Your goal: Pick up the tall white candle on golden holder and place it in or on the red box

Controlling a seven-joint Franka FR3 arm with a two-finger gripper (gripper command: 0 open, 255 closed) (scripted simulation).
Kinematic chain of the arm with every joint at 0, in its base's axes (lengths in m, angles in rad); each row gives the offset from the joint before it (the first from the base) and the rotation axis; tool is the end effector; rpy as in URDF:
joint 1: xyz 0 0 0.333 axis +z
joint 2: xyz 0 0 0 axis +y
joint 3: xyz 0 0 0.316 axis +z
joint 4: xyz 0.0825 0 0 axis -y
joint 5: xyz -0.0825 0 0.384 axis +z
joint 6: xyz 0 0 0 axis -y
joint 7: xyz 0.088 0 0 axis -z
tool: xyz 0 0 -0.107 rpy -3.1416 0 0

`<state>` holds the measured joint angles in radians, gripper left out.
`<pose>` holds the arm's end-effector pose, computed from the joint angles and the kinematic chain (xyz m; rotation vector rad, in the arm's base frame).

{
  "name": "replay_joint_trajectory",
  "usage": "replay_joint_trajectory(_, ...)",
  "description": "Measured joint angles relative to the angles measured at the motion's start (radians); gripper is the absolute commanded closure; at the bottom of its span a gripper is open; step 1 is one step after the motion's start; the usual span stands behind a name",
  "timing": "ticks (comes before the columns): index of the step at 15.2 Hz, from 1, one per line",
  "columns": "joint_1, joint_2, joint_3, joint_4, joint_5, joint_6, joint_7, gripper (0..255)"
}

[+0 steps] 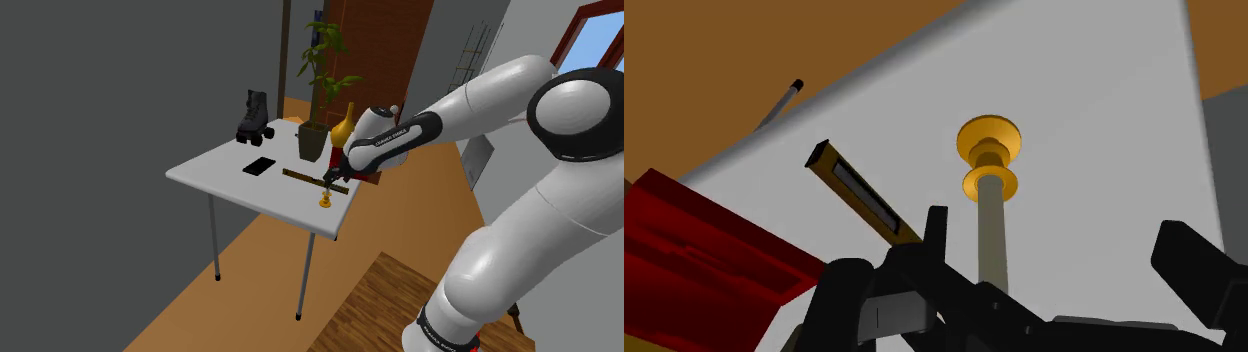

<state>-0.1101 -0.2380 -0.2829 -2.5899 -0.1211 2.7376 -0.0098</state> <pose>0.4255 -0.1707 0.3776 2.9813 -0.4292 0.5656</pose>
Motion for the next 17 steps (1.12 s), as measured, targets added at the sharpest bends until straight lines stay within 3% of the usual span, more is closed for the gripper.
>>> replay_joint_trajectory(3, 0.023, 0.100, -0.042, 0.024, 0.074, 0.117, -0.053, 0)
replay_joint_trajectory(11, 0.063, 0.251, -0.058, 0.070, 0.245, 0.225, -0.174, 0)
replay_joint_trajectory(17, 0.063, 0.263, -0.056, 0.074, 0.263, 0.233, -0.188, 0)
